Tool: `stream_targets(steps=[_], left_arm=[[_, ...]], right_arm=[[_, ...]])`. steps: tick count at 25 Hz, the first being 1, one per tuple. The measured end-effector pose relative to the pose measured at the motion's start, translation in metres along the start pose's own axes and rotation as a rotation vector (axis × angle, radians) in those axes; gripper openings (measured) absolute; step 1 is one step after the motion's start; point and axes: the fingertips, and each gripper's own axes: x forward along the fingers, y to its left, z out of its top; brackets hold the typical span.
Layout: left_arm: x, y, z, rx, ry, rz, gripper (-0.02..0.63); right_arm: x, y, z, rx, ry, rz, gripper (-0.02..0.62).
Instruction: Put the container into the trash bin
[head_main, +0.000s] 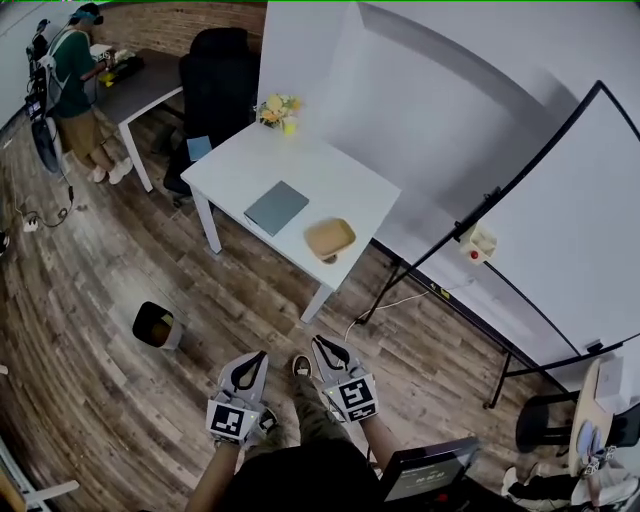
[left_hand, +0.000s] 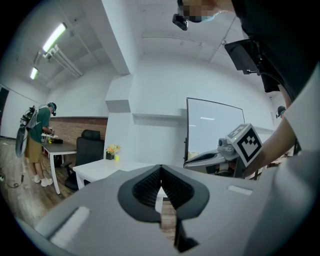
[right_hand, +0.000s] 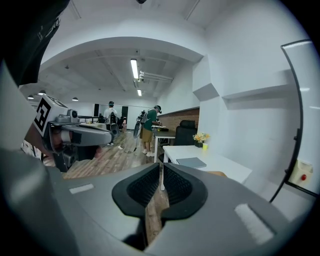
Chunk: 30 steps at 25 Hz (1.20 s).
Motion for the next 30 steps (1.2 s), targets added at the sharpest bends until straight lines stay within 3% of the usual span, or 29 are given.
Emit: stream_targets(steps=[4, 8, 13, 17, 24, 30], left_arm=[[0.045, 0.023, 0.004, 0.027, 0.023, 0.025, 0.002], [0.093, 0.048, 0.016, 0.056, -0.025, 0.068, 0.002], [0.149, 0.063, 0.029, 0.072, 0.001, 0.100, 0.002], [0.177, 0.079, 0.030, 0.043, 0.012, 0.144, 0.002], [0.203, 0.088, 0.036, 0.062, -0.005, 0.088, 0.002], [0.200, 0.115, 0.039, 0.064, 0.009, 0.127, 0.002]], right_arm=[[0.038, -0.041, 0.000, 0.024, -0.011, 0.015, 0.032], [0.078, -0.081, 0.005, 0.036, -0.028, 0.051, 0.031], [0.120, -0.126, 0.000, 0.028, -0.003, 0.116, 0.032], [0.152, -0.157, -0.013, -0.013, 0.045, 0.151, 0.035], [0.183, -0.193, -0.052, -0.116, 0.165, 0.156, 0.041], [0.213, -0.218, -0.079, -0.204, 0.285, 0.194, 0.060]])
